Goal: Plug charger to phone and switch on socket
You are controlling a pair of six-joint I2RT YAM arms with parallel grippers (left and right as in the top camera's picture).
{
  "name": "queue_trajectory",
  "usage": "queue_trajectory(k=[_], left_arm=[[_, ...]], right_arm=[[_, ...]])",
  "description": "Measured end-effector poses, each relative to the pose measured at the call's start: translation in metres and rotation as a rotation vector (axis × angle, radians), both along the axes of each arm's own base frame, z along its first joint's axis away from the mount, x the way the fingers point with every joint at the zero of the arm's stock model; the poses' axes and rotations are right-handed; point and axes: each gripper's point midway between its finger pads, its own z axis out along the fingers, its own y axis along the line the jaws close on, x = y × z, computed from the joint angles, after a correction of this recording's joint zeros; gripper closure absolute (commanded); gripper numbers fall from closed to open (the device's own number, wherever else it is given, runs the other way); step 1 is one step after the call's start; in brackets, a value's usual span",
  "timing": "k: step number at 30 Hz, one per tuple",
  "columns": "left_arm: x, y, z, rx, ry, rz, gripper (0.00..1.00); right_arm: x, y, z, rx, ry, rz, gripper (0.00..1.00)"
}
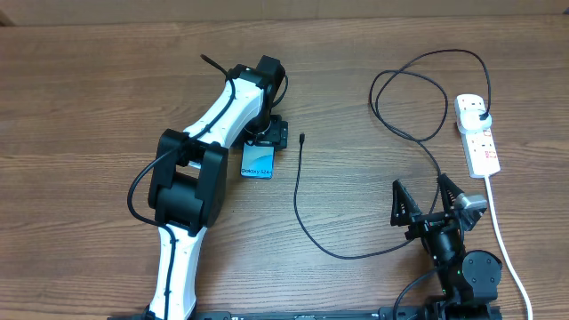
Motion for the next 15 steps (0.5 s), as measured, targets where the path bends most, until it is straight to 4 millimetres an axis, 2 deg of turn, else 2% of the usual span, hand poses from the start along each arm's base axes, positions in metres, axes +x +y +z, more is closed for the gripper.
queue_trajectory(k=[15], left_arm=[[-0.0002, 0.0002, 0.0004, 0.001, 0.001, 0.000, 0.19]], right_arm=[[0.0000, 0.0001, 0.0000, 0.000, 0.000, 0.000, 0.00]])
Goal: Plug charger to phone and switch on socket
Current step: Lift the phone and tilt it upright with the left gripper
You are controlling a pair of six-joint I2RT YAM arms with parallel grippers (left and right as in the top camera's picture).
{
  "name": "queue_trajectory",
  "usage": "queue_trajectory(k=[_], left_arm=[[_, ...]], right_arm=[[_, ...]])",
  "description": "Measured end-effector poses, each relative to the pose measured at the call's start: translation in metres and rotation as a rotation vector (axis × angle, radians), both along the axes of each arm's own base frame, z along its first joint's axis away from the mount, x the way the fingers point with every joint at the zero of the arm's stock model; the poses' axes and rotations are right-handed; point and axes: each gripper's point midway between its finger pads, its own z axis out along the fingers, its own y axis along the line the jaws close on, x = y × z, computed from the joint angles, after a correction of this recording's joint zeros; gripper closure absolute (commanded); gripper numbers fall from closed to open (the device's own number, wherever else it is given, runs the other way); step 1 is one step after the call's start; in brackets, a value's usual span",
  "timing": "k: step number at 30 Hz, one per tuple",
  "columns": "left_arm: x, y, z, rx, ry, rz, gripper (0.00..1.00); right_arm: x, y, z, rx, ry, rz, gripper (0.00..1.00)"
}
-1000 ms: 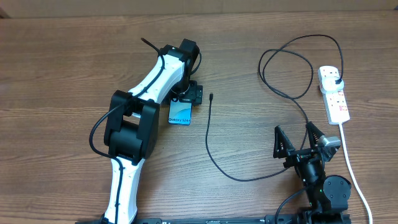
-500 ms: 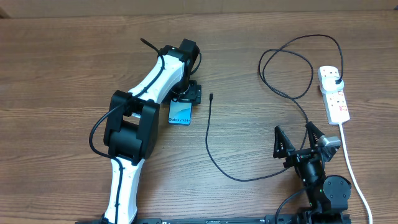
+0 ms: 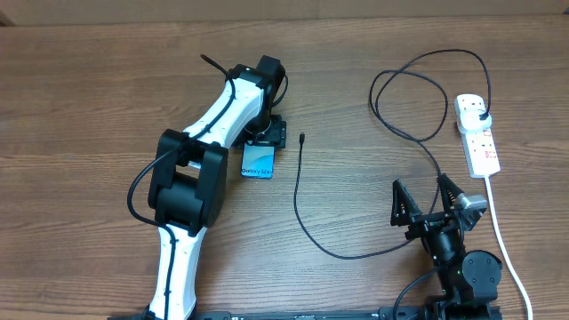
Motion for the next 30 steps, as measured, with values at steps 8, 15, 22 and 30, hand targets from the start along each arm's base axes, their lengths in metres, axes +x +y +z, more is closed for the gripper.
queue_trajectory(k=[8, 15, 22, 30], left_arm=[[-0.009, 0.000, 0.003, 0.004, 0.055, -0.001, 0.19], [0.000, -0.005, 0.027, -0.003, 0.049, -0.005, 0.19], [0.010, -0.010, 0.067, -0.021, 0.015, -0.006, 0.18], [0.006, -0.015, 0.089, -0.054, 0.025, -0.005, 0.18]], right_arm=[[0.000, 0.000, 0.000, 0.000, 0.000, 0.000, 0.00], [0.000, 0.000, 0.000, 0.000, 0.000, -0.001, 0.00], [0.000, 0.000, 0.000, 0.000, 0.000, -0.001, 0.00], [0.000, 0.000, 0.000, 0.000, 0.000, 0.000, 0.00]])
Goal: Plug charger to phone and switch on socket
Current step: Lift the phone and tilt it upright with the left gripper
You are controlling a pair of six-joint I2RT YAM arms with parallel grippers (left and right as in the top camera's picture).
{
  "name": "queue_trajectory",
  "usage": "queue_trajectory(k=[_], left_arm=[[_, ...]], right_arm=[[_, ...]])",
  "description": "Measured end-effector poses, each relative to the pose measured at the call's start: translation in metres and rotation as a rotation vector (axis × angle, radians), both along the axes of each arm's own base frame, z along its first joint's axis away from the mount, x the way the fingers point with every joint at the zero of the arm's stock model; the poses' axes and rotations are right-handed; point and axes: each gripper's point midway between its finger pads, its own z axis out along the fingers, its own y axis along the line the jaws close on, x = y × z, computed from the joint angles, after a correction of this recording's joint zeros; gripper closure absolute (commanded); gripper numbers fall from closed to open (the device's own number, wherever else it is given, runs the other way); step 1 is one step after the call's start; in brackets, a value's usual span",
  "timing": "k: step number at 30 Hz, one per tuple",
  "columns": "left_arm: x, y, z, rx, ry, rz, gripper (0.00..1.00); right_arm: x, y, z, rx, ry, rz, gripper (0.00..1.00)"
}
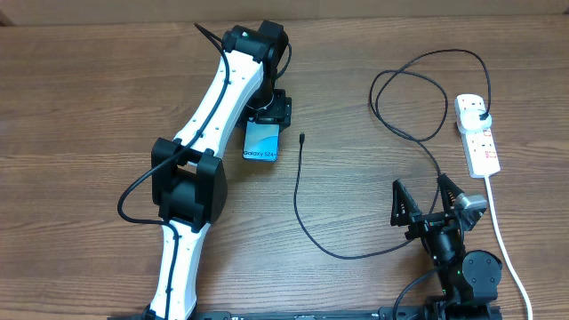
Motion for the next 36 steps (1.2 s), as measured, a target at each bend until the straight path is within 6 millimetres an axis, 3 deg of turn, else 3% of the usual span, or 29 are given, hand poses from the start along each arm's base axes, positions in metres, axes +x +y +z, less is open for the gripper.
queue_trajectory(k=[10, 17, 23, 36], left_arm=[[-0.006, -0.008, 0.001, -0.051, 0.033, 0.002, 0.19], [-0.013, -0.024, 0.004, -0.144, 0.070, 0.004, 0.40], [-0.018, -0.037, 0.008, -0.218, 0.105, 0.031, 0.39], [-0.020, -0.043, 0.010, -0.247, 0.130, 0.090, 0.38]], right_arm=[[0.000, 0.000, 0.000, 0.000, 0.000, 0.000, 0.00], [0.000, 0.000, 0.000, 0.000, 0.000, -0.001, 0.00], [0.000, 0.000, 0.000, 0.000, 0.000, -0.001, 0.00], [0.000, 0.000, 0.000, 0.000, 0.000, -0.001, 0.00]])
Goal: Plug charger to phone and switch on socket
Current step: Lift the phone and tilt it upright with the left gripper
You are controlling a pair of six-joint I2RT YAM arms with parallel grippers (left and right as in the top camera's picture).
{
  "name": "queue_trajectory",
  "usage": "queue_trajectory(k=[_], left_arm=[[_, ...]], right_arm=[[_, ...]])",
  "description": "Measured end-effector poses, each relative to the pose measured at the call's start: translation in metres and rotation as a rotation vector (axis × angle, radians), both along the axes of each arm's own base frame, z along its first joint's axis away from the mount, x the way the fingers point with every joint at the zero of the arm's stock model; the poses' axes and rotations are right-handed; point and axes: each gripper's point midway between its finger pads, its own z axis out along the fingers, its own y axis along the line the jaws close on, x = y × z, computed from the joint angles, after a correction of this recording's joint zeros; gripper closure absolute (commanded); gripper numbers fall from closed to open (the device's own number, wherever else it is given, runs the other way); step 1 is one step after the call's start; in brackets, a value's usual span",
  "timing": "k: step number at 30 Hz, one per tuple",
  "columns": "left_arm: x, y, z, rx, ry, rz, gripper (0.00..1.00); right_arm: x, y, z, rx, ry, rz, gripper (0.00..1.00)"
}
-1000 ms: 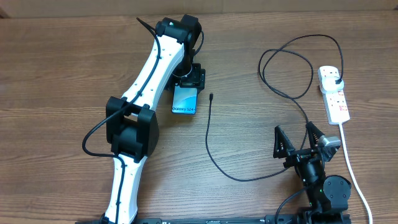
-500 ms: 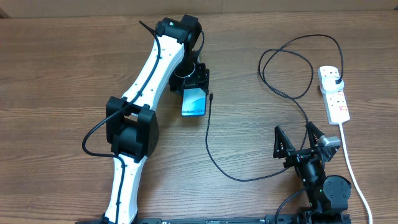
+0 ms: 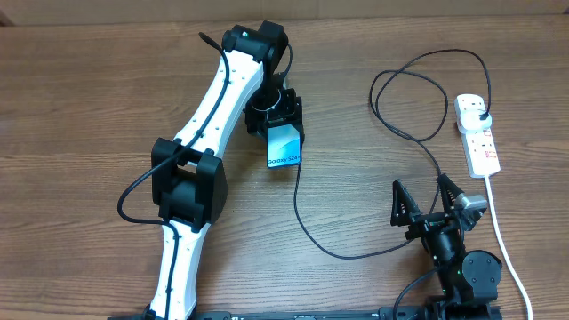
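Note:
The phone (image 3: 284,148), its blue screen facing up, hangs from my left gripper (image 3: 283,113), which is shut on its far end. The phone's right edge lies against the upper end of the black charger cable (image 3: 302,218); the cable's tip is hidden there. From that end the cable curves down and right, then loops up to a black plug (image 3: 481,112) in the white socket strip (image 3: 477,135) at the right. My right gripper (image 3: 425,197) stands open near the front edge, beside the cable and with nothing in it.
The strip's white cord (image 3: 508,253) runs down the right side to the front edge. The cable's big loops (image 3: 418,89) lie at the back right. The left arm (image 3: 213,133) stretches diagonally across the left middle of the wooden table (image 3: 80,133).
My left gripper has moved right with the phone, from just left of the cable tip to right against it. The phone now covers the tip. The right arm has not moved.
At first my left gripper was on the phone's far end, left of the cable tip, and stayed so half a second later. Then the arm was stretched further back with the phone a little farther up the table. Now the phone meets the cable end.

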Motion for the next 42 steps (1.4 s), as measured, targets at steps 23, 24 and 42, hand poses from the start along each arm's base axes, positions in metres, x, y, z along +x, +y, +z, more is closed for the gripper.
queue_trajectory(k=[23, 24, 42], left_arm=[[0.009, 0.013, -0.002, 0.060, 0.029, 0.200, 0.38], [0.010, 0.015, -0.002, 0.063, 0.035, 0.223, 0.38], [0.029, 0.058, 0.036, -0.304, 0.315, 0.581, 0.37]], right_arm=[[0.000, 0.000, 0.000, 0.000, 0.000, 0.000, 0.00], [0.000, 0.000, 0.000, 0.001, 0.001, 0.000, 0.00], [0.000, 0.000, 0.000, 0.000, 0.000, 0.000, 0.00]])
